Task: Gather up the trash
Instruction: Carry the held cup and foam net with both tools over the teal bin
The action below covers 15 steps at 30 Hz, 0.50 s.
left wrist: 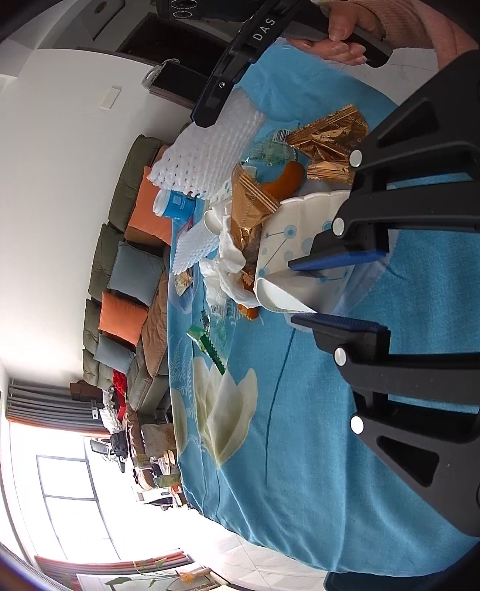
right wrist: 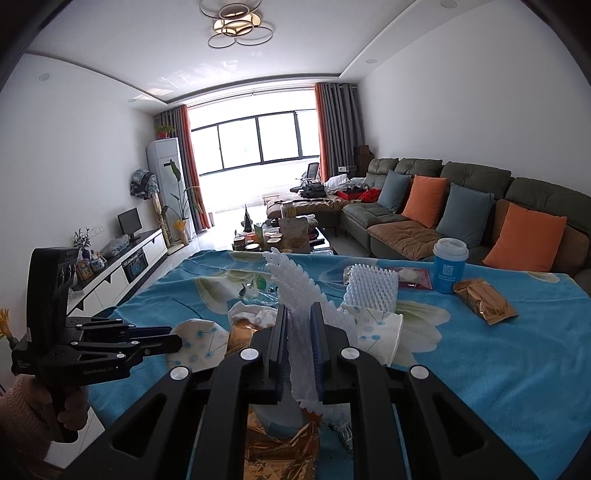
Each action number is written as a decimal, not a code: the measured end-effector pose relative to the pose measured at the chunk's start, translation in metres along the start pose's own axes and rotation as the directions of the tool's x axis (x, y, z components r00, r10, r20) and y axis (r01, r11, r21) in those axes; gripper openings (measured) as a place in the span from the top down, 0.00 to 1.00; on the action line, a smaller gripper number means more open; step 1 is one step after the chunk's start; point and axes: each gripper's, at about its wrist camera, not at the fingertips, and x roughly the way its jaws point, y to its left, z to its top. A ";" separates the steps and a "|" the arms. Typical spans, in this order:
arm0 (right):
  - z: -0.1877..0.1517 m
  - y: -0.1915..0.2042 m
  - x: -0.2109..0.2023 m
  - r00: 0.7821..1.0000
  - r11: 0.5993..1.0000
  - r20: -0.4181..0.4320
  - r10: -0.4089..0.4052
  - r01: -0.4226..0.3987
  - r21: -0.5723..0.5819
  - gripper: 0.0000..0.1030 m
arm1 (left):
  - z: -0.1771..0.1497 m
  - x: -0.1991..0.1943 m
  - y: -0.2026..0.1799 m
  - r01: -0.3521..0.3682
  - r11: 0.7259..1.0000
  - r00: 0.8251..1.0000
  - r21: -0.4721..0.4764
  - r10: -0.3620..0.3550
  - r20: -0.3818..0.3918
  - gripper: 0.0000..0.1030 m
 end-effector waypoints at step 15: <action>0.022 0.074 0.014 0.972 0.968 0.000 0.236 -0.235 -0.086 0.89 | -0.031 -0.083 0.057 -0.126 0.987 0.989 -0.098 0.133 0.071 0.77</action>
